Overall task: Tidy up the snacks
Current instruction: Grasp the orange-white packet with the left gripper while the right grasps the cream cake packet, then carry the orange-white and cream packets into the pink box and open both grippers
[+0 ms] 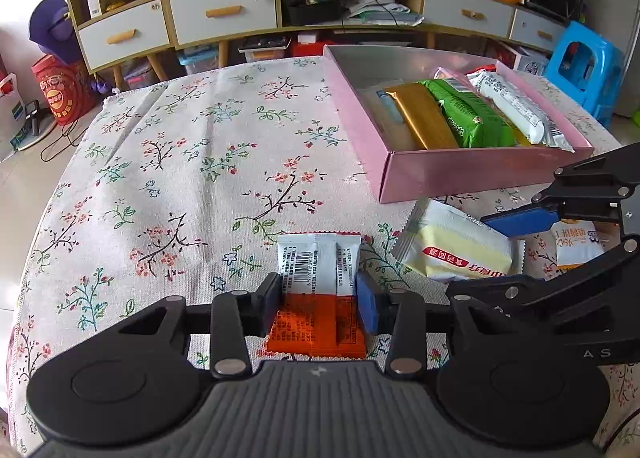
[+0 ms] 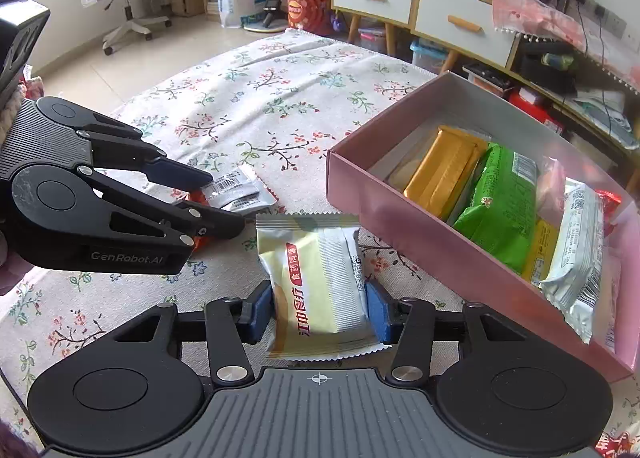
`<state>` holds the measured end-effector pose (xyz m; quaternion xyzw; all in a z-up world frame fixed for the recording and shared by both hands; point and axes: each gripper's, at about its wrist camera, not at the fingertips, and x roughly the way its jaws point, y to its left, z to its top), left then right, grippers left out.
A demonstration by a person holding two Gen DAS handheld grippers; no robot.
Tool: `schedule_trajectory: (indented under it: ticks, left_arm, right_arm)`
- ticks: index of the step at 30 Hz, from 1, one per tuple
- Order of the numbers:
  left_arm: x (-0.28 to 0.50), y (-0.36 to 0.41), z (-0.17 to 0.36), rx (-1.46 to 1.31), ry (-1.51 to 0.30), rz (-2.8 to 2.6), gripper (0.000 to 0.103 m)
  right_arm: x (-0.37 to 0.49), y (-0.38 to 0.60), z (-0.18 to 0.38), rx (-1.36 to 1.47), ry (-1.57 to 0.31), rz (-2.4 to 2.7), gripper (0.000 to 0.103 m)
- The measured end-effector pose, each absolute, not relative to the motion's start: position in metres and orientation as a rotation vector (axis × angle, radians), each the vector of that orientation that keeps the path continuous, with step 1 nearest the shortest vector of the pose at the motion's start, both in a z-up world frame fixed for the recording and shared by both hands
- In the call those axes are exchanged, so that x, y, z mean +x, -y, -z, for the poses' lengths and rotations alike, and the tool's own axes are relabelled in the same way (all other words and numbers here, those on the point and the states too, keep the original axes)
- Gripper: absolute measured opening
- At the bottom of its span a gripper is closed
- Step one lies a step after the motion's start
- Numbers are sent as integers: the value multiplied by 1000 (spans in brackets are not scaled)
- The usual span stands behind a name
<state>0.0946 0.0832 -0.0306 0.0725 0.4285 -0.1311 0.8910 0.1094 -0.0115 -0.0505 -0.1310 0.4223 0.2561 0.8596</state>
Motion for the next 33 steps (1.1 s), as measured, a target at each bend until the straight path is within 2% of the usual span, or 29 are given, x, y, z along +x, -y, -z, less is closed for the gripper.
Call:
schedule_trajectory:
  ticks: [14,33]
  left_arm:
    - [95,-93,11,31,-910,247,36]
    - [110,-70,-17,-118,-805,251,36]
  right_arm:
    - [105,24,26,-155,-927,-508,47]
    - [113,115,-18,152,-809,-293,47]
